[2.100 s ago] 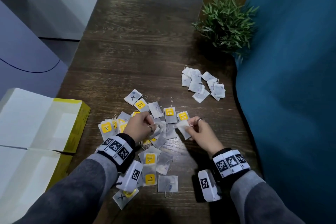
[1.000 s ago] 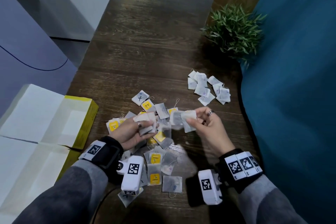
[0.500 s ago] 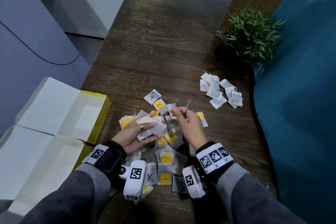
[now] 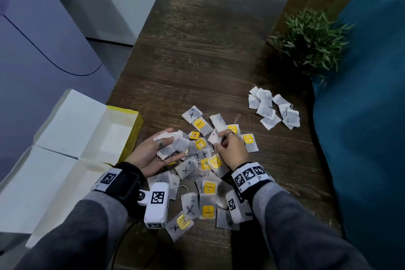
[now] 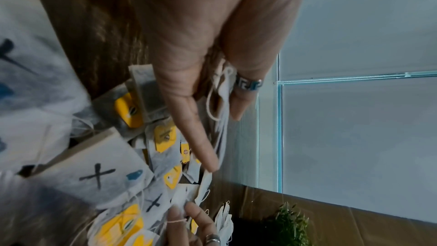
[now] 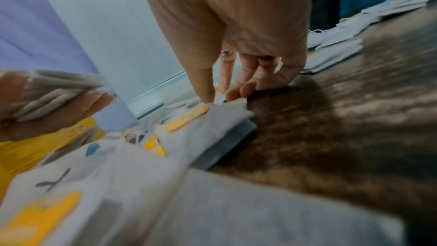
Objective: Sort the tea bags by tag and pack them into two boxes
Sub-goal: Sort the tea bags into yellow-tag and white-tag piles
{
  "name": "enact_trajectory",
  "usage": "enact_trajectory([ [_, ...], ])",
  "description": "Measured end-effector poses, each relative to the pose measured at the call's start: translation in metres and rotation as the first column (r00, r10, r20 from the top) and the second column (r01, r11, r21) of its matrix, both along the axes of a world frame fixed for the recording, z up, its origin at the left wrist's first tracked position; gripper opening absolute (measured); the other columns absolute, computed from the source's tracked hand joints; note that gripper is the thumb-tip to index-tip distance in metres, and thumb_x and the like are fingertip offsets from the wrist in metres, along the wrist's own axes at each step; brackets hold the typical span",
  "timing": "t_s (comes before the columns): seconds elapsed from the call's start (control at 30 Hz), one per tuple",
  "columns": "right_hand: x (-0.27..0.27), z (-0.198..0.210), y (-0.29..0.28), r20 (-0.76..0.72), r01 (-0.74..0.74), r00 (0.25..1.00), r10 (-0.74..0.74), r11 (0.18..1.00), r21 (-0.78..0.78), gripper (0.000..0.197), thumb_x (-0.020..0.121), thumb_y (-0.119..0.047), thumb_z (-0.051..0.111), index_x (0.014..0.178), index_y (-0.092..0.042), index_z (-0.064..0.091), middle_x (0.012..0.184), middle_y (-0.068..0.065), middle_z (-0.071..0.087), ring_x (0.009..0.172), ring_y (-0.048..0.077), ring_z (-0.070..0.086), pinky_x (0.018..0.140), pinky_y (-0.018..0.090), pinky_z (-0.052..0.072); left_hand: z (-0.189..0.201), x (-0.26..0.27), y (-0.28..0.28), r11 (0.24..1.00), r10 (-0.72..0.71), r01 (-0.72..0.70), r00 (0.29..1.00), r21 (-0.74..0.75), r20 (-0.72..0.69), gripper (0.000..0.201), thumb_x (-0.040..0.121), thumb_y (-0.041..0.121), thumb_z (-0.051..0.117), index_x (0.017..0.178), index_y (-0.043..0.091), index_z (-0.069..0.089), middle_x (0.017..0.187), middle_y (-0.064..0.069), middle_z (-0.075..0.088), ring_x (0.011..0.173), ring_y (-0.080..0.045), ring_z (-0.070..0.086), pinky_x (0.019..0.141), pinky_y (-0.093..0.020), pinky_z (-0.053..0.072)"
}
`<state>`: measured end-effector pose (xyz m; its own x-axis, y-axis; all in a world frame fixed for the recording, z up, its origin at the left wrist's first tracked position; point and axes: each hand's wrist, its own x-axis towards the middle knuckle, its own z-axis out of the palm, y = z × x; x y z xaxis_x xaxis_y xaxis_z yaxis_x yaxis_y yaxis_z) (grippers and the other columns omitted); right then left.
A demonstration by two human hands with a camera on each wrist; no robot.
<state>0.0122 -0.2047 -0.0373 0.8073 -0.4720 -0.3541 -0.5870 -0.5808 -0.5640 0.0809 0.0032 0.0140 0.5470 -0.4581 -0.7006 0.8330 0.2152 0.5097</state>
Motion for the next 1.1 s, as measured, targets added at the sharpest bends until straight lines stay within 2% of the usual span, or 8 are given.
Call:
enact_trajectory([
  [0.17,0.009,-0.003,0.0,-0.062,-0.046,0.997,0.041,0.996,-0.079,0.028,0.081,-0.042,0.065,0.104,-0.028,0.056,0.117,0.007,0.049,0.108,0.026,0.051,0.091,0.043,0.048,-0.002,-0.001,0.004,1.0,-0.008,0.008,1.0,0.008,0.024,0.038,0.092,-0.001,0.047,0.128,0.01,0.048,0.125,-0.017,0.057,0.107,-0.029,0.06,0.068,-0.037,0.06],
  [0.23,0.016,-0.004,0.0,-0.023,0.016,1.0,-0.017,0.999,-0.032,0.011,0.079,-0.033,0.069,0.077,-0.029,0.059,0.111,0.006,0.056,0.103,0.026,0.056,0.088,0.042,0.05,-0.002,-0.003,0.004,1.0,-0.017,0.017,0.999,0.003,0.027,0.036,0.092,-0.002,0.046,0.126,0.01,0.049,0.121,-0.016,0.059,0.103,-0.028,0.061,0.066,-0.036,0.06],
  [0.33,0.022,-0.004,-0.002,0.036,0.075,0.996,-0.076,0.997,0.031,0.03,0.079,-0.015,0.067,0.057,-0.027,0.051,0.086,-0.002,0.064,0.088,0.023,0.063,0.08,0.036,0.053,-0.002,-0.006,0.002,0.999,-0.043,0.042,0.999,0.017,0.026,0.029,0.093,-0.001,0.045,0.119,0.012,0.051,0.112,-0.013,0.062,0.098,-0.027,0.062,0.064,-0.036,0.06],
  [0.47,0.012,0.014,-0.009,0.154,0.064,0.984,-0.091,0.983,0.175,0.026,0.08,-0.001,0.061,0.066,-0.021,0.054,0.07,-0.005,0.058,0.077,0.016,0.057,0.068,0.02,0.046,-0.003,-0.009,0.0,0.997,-0.063,0.062,0.998,0.038,0.026,0.028,0.093,-0.002,0.046,0.115,0.014,0.054,0.116,-0.013,0.061,0.103,-0.029,0.061,0.064,-0.037,0.06],
  [0.57,-0.008,0.032,-0.017,0.279,0.01,0.955,-0.105,0.947,0.322,0.025,0.078,-0.001,0.067,0.073,-0.024,0.057,0.075,-0.003,0.058,0.074,0.011,0.056,0.074,0.026,0.049,-0.003,-0.014,-0.005,0.995,-0.084,0.081,0.995,0.061,0.059,0.026,0.094,0.002,0.047,0.114,0.016,0.055,0.119,-0.012,0.06,0.104,-0.029,0.061,0.064,-0.039,0.06],
  [0.73,-0.044,0.06,0.001,0.337,-0.209,0.941,0.031,0.836,0.507,0.03,0.072,-0.004,0.076,0.08,-0.027,0.06,0.073,-0.006,0.054,0.064,0.006,0.048,0.062,0.015,0.044,0.003,-0.037,-0.032,0.98,-0.193,0.196,0.978,-0.026,0.079,0.028,0.082,0.028,0.061,0.106,0.014,0.059,0.102,-0.008,0.069,0.088,-0.022,0.068,0.062,-0.036,0.06],
  [1.0,-0.079,0.036,-0.007,0.307,-0.051,0.948,-0.086,0.91,0.412,0.025,0.081,-0.013,0.07,0.092,-0.027,0.052,0.08,-0.005,0.058,0.072,0.007,0.053,0.071,0.022,0.041,-0.009,-0.051,-0.05,0.969,-0.245,0.236,0.96,0.077,0.133,0.034,0.083,-0.002,0.061,0.112,0.016,0.059,0.095,-0.007,0.066,0.075,-0.016,0.064,0.057,-0.025,0.05],
  [1.1,-0.101,0.016,-0.011,0.05,-0.188,0.982,0.182,0.965,0.184,0.035,0.072,-0.034,0.077,0.096,-0.026,0.054,0.097,-0.003,0.05,0.088,0.01,0.051,0.081,0.028,0.041,-0.009,-0.048,-0.046,0.972,-0.23,0.222,0.967,0.081,0.108,0.032,0.087,0.0,0.057,0.114,0.016,0.057,0.098,-0.008,0.067,0.083,-0.019,0.063,0.064,-0.029,0.054],
])
